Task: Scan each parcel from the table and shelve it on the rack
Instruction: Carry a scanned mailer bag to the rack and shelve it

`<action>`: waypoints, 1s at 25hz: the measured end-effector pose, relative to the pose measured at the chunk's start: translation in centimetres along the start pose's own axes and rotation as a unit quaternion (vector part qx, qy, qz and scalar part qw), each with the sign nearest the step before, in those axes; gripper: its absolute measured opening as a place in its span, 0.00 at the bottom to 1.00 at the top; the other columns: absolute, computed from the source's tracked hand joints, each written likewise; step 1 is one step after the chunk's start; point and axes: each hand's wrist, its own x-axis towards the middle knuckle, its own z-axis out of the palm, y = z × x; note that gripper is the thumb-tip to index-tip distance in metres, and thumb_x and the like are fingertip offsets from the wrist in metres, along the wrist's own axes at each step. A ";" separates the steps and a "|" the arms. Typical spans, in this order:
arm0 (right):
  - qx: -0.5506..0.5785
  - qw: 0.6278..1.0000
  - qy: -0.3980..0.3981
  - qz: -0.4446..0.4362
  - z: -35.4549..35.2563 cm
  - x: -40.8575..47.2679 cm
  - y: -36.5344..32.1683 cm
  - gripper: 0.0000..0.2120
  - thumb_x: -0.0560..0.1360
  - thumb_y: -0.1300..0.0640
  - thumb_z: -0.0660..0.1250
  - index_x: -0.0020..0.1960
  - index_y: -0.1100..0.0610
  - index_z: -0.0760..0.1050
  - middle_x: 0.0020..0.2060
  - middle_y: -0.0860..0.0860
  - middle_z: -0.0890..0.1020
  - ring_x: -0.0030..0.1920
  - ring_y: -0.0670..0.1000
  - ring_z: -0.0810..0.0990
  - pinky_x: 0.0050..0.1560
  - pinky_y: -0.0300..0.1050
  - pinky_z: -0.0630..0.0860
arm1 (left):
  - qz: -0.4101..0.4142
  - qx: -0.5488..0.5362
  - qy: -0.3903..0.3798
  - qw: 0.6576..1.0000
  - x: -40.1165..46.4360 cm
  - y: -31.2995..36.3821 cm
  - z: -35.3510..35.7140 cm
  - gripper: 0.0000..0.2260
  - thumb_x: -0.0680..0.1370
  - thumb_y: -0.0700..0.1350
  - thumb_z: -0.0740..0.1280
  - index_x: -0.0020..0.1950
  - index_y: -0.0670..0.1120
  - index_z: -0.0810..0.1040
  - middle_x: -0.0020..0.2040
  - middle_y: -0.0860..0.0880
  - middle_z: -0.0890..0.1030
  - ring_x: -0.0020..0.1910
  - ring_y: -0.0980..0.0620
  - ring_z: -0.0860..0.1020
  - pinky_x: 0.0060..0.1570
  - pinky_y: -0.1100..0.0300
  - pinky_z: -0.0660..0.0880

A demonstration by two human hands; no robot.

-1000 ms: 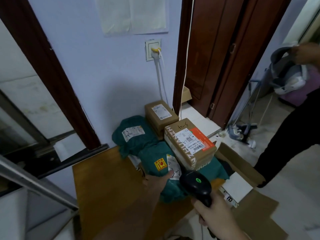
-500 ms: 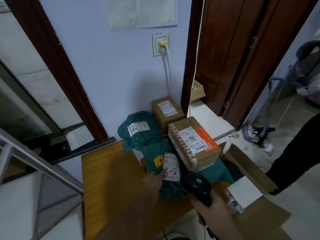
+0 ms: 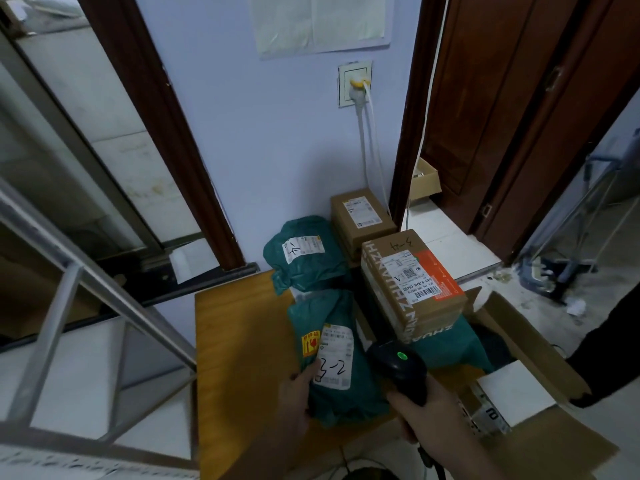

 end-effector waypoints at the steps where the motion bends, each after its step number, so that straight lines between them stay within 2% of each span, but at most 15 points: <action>1: -0.003 1.000 0.000 -0.001 0.2 0.0 0.1 0.10 0.73 0.55 0.73 0.52 0.49 0.78 0.32 0.49 0.79 0.36 0.52 0.76 0.46 0.50 0.74 | -0.006 -0.004 0.000 1.000 0.1 -0.4 -0.2 0.23 0.70 0.49 0.82 0.58 0.39 0.82 0.52 0.41 0.88 0.53 0.38 0.85 0.50 0.41 0.83; 4: -0.006 1.000 -0.008 0.002 0.4 -0.2 0.4 0.10 0.72 0.55 0.73 0.53 0.49 0.78 0.32 0.49 0.79 0.36 0.52 0.76 0.47 0.52 0.74 | -0.018 -0.002 -0.044 0.999 0.0 -0.8 0.1 0.31 0.61 0.51 0.87 0.59 0.39 0.83 0.53 0.41 0.88 0.53 0.37 0.86 0.56 0.37 0.82; 6: -0.002 1.000 -0.008 -0.004 0.5 -0.6 0.4 0.09 0.72 0.55 0.73 0.51 0.50 0.77 0.32 0.50 0.79 0.35 0.51 0.75 0.46 0.52 0.73 | -0.034 -0.003 -0.084 0.996 -0.2 -1.1 0.2 0.33 0.59 0.51 0.87 0.60 0.40 0.85 0.54 0.41 0.88 0.55 0.38 0.86 0.61 0.38 0.81; 10: 0.004 1.000 0.010 -0.028 1.0 -1.8 -0.4 0.05 0.74 0.57 0.72 0.45 0.52 0.76 0.29 0.52 0.77 0.33 0.52 0.75 0.44 0.50 0.73 | -0.001 -0.001 -0.136 0.991 -2.1 -1.4 0.3 0.27 0.66 0.46 0.83 0.63 0.40 0.83 0.56 0.41 0.87 0.56 0.39 0.86 0.63 0.39 0.79; 13: -0.013 0.998 0.015 -0.056 1.7 -3.1 -1.1 0.08 0.75 0.56 0.72 0.40 0.51 0.74 0.28 0.51 0.76 0.33 0.52 0.74 0.40 0.46 0.72 | 0.032 -0.032 -0.156 0.987 -3.6 -1.8 0.4 0.22 0.72 0.39 0.78 0.66 0.40 0.80 0.57 0.39 0.86 0.57 0.38 0.85 0.63 0.39 0.79; 16: -0.011 0.996 0.040 -0.075 2.6 -4.1 -1.1 0.11 0.75 0.59 0.72 0.39 0.49 0.73 0.27 0.49 0.73 0.33 0.52 0.74 0.39 0.44 0.69 | 0.049 -0.068 -0.178 0.981 -4.4 -1.9 0.5 0.25 0.72 0.36 0.76 0.69 0.39 0.77 0.60 0.36 0.85 0.59 0.35 0.84 0.62 0.40 0.79; 20: -0.006 0.997 0.037 -0.067 2.9 -4.9 -1.2 0.11 0.75 0.59 0.72 0.39 0.47 0.72 0.27 0.48 0.73 0.34 0.53 0.74 0.41 0.46 0.70 | 0.072 -0.068 -0.190 0.977 -5.6 -1.9 0.7 0.25 0.72 0.35 0.76 0.68 0.40 0.77 0.61 0.37 0.85 0.60 0.36 0.84 0.62 0.40 0.79; 25: 0.006 0.997 0.031 -0.068 2.6 -6.1 -1.4 0.09 0.75 0.58 0.72 0.40 0.50 0.73 0.28 0.49 0.75 0.35 0.52 0.75 0.41 0.46 0.72 | 0.086 -0.072 -0.183 0.977 -6.4 -2.1 1.1 0.25 0.72 0.35 0.76 0.69 0.40 0.77 0.61 0.37 0.85 0.59 0.36 0.84 0.59 0.41 0.80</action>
